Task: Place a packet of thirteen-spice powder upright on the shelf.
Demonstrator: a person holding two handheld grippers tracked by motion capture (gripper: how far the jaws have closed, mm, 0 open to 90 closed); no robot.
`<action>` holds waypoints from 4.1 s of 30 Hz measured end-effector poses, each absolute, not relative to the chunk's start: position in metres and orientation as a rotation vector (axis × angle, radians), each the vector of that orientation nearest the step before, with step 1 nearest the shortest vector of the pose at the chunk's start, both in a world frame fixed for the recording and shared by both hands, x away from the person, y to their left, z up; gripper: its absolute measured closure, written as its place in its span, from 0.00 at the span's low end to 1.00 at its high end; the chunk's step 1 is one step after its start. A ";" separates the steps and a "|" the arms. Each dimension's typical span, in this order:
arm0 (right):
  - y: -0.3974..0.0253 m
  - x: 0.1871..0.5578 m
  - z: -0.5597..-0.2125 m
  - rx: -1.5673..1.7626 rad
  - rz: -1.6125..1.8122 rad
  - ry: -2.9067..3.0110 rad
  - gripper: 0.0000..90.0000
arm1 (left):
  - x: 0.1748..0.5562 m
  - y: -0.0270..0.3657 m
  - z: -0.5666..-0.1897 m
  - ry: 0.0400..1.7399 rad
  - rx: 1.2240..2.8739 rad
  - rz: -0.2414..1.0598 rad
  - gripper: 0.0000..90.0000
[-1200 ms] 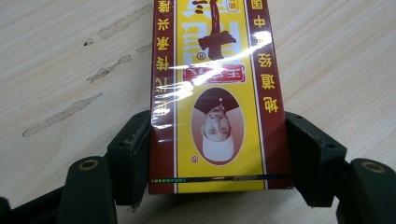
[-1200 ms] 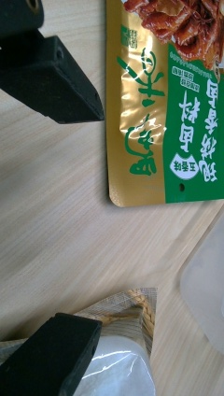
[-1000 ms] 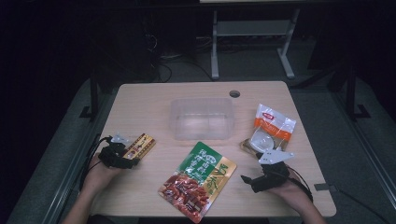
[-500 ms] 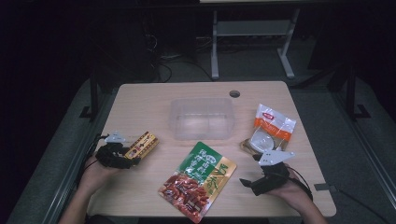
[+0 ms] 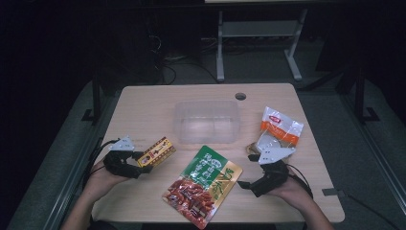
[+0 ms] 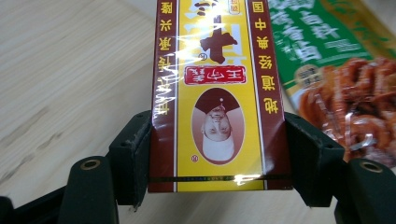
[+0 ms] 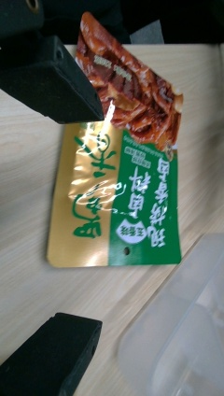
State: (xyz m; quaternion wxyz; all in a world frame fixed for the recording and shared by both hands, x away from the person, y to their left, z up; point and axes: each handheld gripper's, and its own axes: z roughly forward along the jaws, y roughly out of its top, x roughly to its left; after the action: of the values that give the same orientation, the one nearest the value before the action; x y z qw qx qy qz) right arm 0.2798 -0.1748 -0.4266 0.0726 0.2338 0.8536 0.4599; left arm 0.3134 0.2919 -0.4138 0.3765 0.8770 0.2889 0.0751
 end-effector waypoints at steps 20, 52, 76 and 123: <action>-0.121 0.321 -0.402 0.350 1.537 2.699 0.11 | 0.307 0.248 -0.406 0.373 2.223 0.059 0.36; -0.062 0.336 -0.405 0.050 1.649 2.837 0.19 | 0.301 0.228 -0.409 0.177 2.204 -0.016 0.36; -0.064 0.330 -0.399 0.009 1.631 2.824 0.35 | 0.302 0.223 -0.414 0.167 2.170 -0.067 0.34; -0.092 0.380 -0.337 0.228 1.332 2.750 0.35 | 0.291 0.300 -0.439 0.766 2.201 0.302 0.23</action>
State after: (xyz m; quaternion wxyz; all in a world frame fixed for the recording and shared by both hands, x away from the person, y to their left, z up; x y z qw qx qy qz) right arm 0.3803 -0.0923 -0.3372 0.0387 0.0743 0.8968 0.4344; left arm 0.2908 0.3005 -0.4391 0.3856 0.8642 0.3006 0.1188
